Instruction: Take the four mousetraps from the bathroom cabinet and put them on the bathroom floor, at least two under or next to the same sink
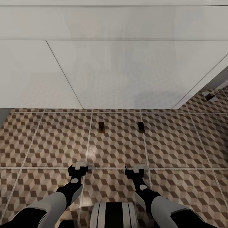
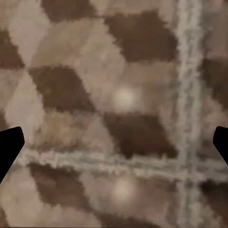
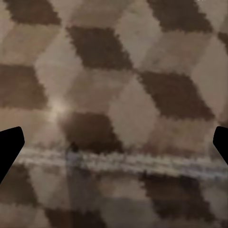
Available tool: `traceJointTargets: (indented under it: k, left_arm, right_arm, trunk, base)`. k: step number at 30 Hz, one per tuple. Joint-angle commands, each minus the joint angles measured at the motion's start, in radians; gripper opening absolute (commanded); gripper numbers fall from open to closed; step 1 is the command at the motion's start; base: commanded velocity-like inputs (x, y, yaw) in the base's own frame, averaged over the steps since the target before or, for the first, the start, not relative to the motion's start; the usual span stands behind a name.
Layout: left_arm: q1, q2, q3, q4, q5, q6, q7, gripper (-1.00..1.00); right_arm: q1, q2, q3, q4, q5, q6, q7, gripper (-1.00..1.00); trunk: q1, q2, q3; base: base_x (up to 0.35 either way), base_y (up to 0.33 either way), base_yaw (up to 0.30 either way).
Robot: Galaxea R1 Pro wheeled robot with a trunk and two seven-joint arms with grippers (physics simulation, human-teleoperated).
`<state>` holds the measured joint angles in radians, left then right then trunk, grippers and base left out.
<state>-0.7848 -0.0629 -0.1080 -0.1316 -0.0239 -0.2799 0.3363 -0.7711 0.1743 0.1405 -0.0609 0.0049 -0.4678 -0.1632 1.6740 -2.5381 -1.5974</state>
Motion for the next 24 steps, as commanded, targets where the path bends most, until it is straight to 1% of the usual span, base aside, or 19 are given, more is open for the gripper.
traceJointTargets:
  k: [1, 5, 13, 24]
  left_arm:
    - [-0.001, 0.000, -0.008, 0.001, -0.002, -0.001, 0.009, 1.00]
    - [-0.001, -0.001, -0.006, 0.001, -0.001, -0.001, 0.009, 1.00]
    - [-0.001, -0.006, -0.006, 0.001, -0.001, -0.001, 0.009, 1.00]
    - [-0.001, -0.014, -0.007, 0.001, -0.003, -0.001, 0.009, 1.00]
  right_arm:
    - [-0.001, 0.000, 0.008, 0.001, 0.001, -0.001, -0.009, 1.00]
    - [-0.001, 0.000, 0.008, 0.001, 0.001, -0.002, -0.009, 1.00]
    - [-0.001, 0.000, 0.009, 0.001, 0.001, -0.002, -0.009, 1.00]
    - [-0.001, 0.000, 0.009, 0.001, 0.001, -0.002, -0.007, 1.00]
  trunk:
    - [0.000, 0.000, -0.001]
    - [0.000, 0.000, -0.001]
    - [0.000, 0.000, -0.001]
    - [0.000, 0.000, -0.001]
  base:
    - [0.000, 0.000, 0.000]
    - [-0.032, 0.000, 0.000]
    - [-0.169, 0.026, 0.000]
    - [-0.018, 0.003, 0.000]
